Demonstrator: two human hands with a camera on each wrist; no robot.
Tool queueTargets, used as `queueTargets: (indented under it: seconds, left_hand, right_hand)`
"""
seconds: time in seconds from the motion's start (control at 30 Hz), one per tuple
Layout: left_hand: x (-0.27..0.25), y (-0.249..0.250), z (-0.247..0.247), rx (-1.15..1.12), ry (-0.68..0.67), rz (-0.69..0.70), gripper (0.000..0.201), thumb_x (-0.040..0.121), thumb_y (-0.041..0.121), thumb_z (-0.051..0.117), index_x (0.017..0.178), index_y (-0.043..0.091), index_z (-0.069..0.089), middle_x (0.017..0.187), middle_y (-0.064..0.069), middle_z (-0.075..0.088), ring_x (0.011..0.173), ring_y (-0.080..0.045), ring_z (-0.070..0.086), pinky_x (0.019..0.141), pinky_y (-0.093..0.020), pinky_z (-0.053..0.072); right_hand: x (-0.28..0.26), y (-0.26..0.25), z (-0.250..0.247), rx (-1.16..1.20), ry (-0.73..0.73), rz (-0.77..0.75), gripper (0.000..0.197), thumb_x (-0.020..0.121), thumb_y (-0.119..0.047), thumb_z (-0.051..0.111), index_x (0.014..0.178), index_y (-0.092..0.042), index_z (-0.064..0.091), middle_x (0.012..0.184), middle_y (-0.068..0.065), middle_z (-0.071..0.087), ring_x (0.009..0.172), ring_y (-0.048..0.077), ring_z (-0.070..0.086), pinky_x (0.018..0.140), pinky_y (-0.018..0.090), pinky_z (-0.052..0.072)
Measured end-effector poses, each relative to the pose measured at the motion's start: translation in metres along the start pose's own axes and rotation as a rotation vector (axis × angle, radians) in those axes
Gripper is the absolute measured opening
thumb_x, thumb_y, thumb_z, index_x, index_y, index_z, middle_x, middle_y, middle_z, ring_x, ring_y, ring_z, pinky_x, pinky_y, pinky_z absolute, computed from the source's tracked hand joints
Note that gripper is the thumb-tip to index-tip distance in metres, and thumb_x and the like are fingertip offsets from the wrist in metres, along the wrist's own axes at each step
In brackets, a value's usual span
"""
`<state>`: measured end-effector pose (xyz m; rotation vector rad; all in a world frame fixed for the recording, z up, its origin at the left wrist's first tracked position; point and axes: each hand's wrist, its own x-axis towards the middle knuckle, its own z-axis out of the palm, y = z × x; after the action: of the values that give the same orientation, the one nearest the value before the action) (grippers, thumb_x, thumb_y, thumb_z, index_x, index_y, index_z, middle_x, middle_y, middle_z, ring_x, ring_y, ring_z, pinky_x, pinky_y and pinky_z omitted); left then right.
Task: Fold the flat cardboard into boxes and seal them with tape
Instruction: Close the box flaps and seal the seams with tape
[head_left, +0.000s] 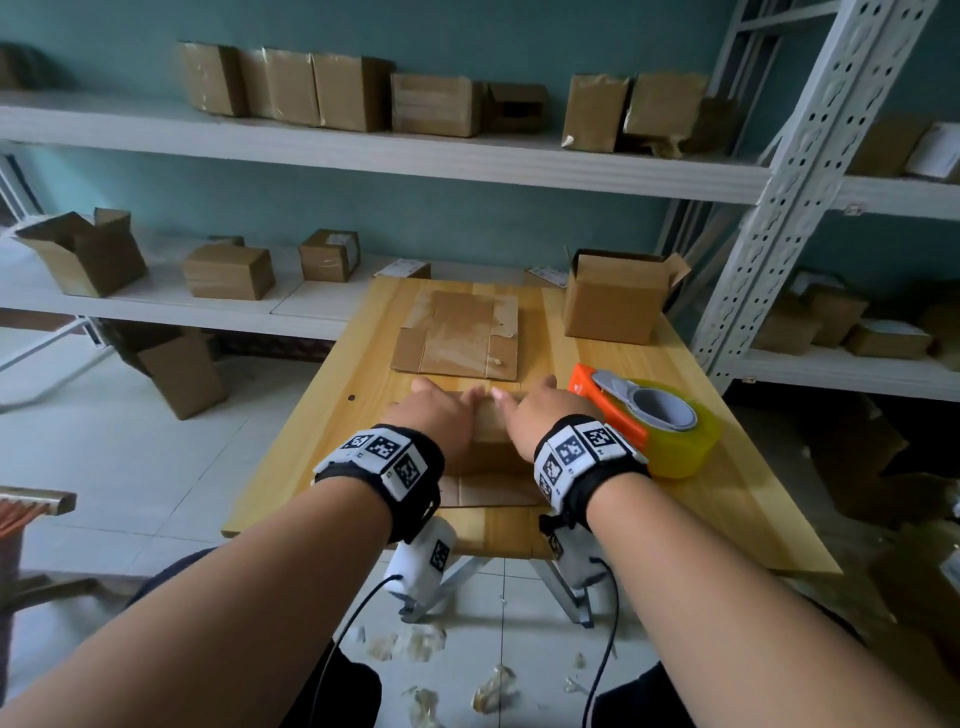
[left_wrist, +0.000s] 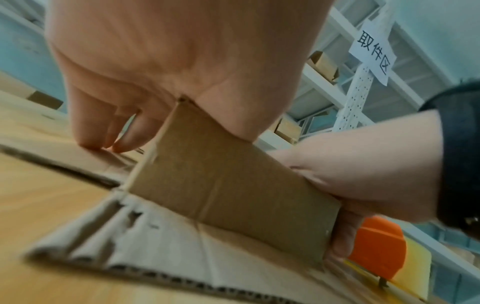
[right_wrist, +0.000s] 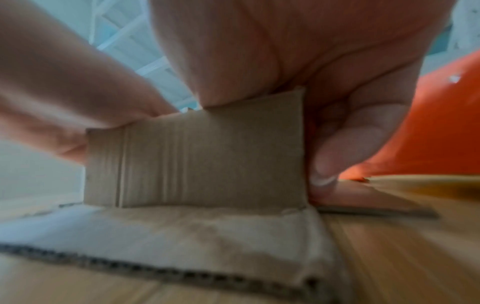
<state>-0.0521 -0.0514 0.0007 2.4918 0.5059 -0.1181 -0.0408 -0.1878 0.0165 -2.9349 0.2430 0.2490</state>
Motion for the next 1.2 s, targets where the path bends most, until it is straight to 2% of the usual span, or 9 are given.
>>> queueTargets:
  seconds: [0.13, 0.4, 0.53, 0.6, 0.67, 0.83, 0.97, 1.1, 1.2]
  left_hand:
    - [0.008, -0.014, -0.006, 0.003, 0.063, 0.210, 0.055, 0.108, 0.058, 0.042, 0.101, 0.007, 0.063, 0.104, -0.014, 0.072, 0.094, -0.034, 0.068, 0.080, -0.045, 0.054]
    - [0.008, -0.039, -0.015, -0.160, 0.023, 0.241, 0.055, 0.110, 0.053, 0.044, 0.078, 0.013, 0.065, 0.071, -0.004, 0.062, 0.062, -0.020, 0.059, 0.054, -0.029, 0.041]
    - [-0.004, -0.035, -0.017, -0.347, -0.074, 0.220, 0.050, 0.110, 0.056, 0.043, 0.131, 0.020, 0.069, 0.116, -0.008, 0.068, 0.099, -0.022, 0.063, 0.084, -0.027, 0.044]
    - [-0.007, -0.036, -0.014, -0.505, -0.129, 0.236, 0.072, 0.103, 0.065, 0.050, 0.163, 0.027, 0.038, 0.156, -0.006, 0.050, 0.131, -0.023, 0.052, 0.101, -0.028, 0.038]
    - [-0.010, -0.036, -0.010, -0.664, -0.166, 0.237, 0.096, 0.090, 0.078, 0.060, 0.168, 0.044, 0.015, 0.170, -0.002, 0.030, 0.149, -0.026, 0.039, 0.114, -0.034, 0.037]
    - [-0.019, -0.025, -0.007, -0.874, -0.100, 0.415, 0.103, 0.082, 0.086, 0.064, 0.164, 0.032, 0.034, 0.157, 0.006, 0.055, 0.140, -0.016, 0.056, 0.118, -0.046, 0.046]
    - [-0.033, -0.007, -0.007, -0.820, 0.084, 0.589, 0.047, 0.097, 0.055, 0.069, 0.131, 0.023, 0.064, 0.109, 0.009, 0.079, 0.100, -0.008, 0.076, 0.089, -0.037, 0.063]
    - [-0.019, -0.004, -0.001, -0.760, 0.176, 0.609, 0.083, 0.095, 0.061, 0.072, 0.156, 0.013, 0.045, 0.132, 0.007, 0.072, 0.119, -0.007, 0.070, 0.098, -0.036, 0.061]
    - [-0.007, -0.005, 0.004, -0.786, 0.192, 0.606, 0.096, 0.090, 0.070, 0.071, 0.162, 0.017, 0.037, 0.149, 0.001, 0.062, 0.133, -0.011, 0.063, 0.107, -0.039, 0.057]
  right_hand:
    - [0.005, 0.019, -0.001, 0.161, -0.047, -0.045, 0.071, 0.107, -0.065, 0.025, 0.152, -0.011, 0.036, 0.119, 0.018, 0.064, 0.069, 0.023, 0.059, 0.054, 0.031, 0.044]
    - [0.005, 0.051, 0.004, 0.416, -0.090, -0.152, 0.070, 0.105, -0.069, 0.025, 0.121, -0.013, 0.063, 0.089, 0.011, 0.067, 0.076, 0.021, 0.062, 0.069, 0.033, 0.051]
    - [0.001, 0.069, 0.014, 0.646, -0.046, -0.170, 0.070, 0.099, -0.072, 0.043, 0.105, -0.008, 0.071, 0.083, 0.018, 0.070, 0.075, 0.023, 0.071, 0.073, 0.043, 0.060]
    - [-0.004, 0.072, 0.015, 0.782, -0.024, -0.200, 0.075, 0.096, -0.073, 0.050, 0.099, 0.000, 0.070, 0.091, 0.023, 0.069, 0.083, 0.027, 0.072, 0.090, 0.051, 0.059]
    - [-0.013, 0.070, 0.011, 0.862, 0.020, -0.247, 0.065, 0.097, -0.070, 0.052, 0.079, -0.009, 0.063, 0.070, 0.014, 0.056, 0.075, 0.024, 0.062, 0.080, 0.036, 0.050]
    - [-0.028, 0.053, 0.006, 1.102, 0.125, -0.311, 0.068, 0.084, -0.078, 0.054, 0.129, -0.026, 0.050, 0.121, -0.014, 0.064, 0.113, 0.003, 0.059, 0.083, 0.017, 0.041]
    - [-0.026, 0.045, 0.005, 1.223, 0.190, -0.296, 0.062, 0.089, -0.064, 0.064, 0.129, -0.025, 0.038, 0.113, -0.022, 0.057, 0.100, -0.013, 0.053, 0.070, 0.000, 0.041]
    - [-0.014, 0.043, 0.006, 1.208, 0.354, -0.276, 0.056, 0.093, -0.052, 0.073, 0.131, -0.025, 0.043, 0.110, -0.026, 0.057, 0.097, -0.015, 0.055, 0.069, -0.004, 0.042]
    - [-0.010, 0.039, 0.012, 1.179, 0.338, -0.292, 0.047, 0.096, -0.054, 0.068, 0.133, -0.027, 0.057, 0.117, -0.021, 0.068, 0.105, -0.012, 0.061, 0.090, 0.010, 0.050]
